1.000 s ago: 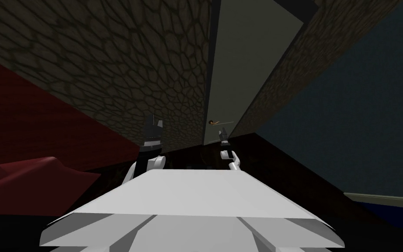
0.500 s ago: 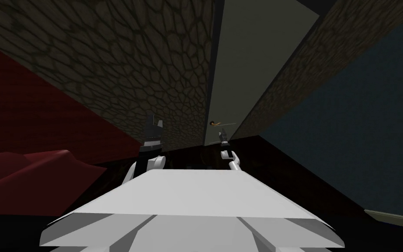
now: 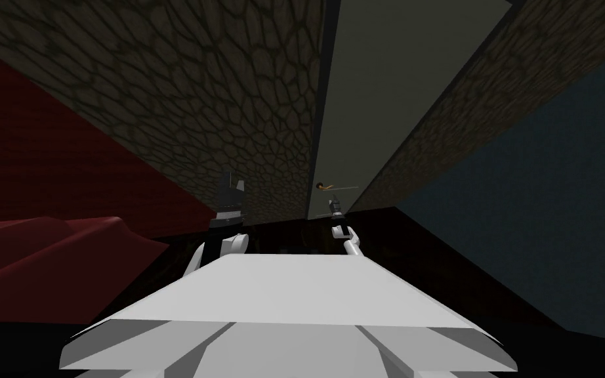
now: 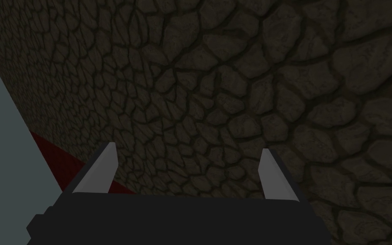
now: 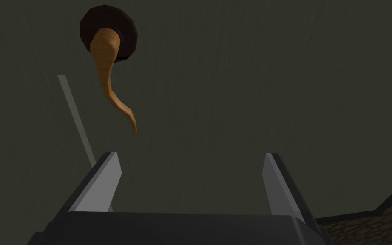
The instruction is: Pull the door open
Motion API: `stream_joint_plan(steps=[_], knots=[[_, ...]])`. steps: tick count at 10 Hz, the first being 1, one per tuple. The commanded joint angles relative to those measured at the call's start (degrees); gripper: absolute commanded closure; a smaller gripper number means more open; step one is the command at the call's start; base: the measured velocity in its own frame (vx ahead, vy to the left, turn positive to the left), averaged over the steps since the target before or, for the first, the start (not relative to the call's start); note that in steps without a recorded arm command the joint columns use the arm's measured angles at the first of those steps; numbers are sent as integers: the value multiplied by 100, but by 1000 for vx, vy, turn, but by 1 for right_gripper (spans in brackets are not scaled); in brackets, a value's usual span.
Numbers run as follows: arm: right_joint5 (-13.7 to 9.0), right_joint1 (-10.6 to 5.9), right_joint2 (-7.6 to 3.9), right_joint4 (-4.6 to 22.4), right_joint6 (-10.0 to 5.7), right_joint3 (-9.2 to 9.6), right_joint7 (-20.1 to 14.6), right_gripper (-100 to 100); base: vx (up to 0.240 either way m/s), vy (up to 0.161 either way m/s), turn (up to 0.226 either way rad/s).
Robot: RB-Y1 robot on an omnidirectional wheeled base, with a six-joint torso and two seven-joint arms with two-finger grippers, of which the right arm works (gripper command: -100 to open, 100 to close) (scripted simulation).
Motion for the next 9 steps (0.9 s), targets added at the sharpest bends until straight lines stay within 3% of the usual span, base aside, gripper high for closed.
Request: stream_joint_plan(steps=[1,2,4,5,9], knots=[[-25,-132,-49,286,-74,-20,6,-100,14,-31,95],[-25,-132,-49,363,-74,-20,6,-100,15,-32,97],[-66,-349,-122,792,-129,-54,31,-100,27,-62,173],[-66,-349,-122,890,-129,-54,31,-100,30,-72,74],[-120,-633,-214,1575,-201,-98,63,-100,31,-55,111]])
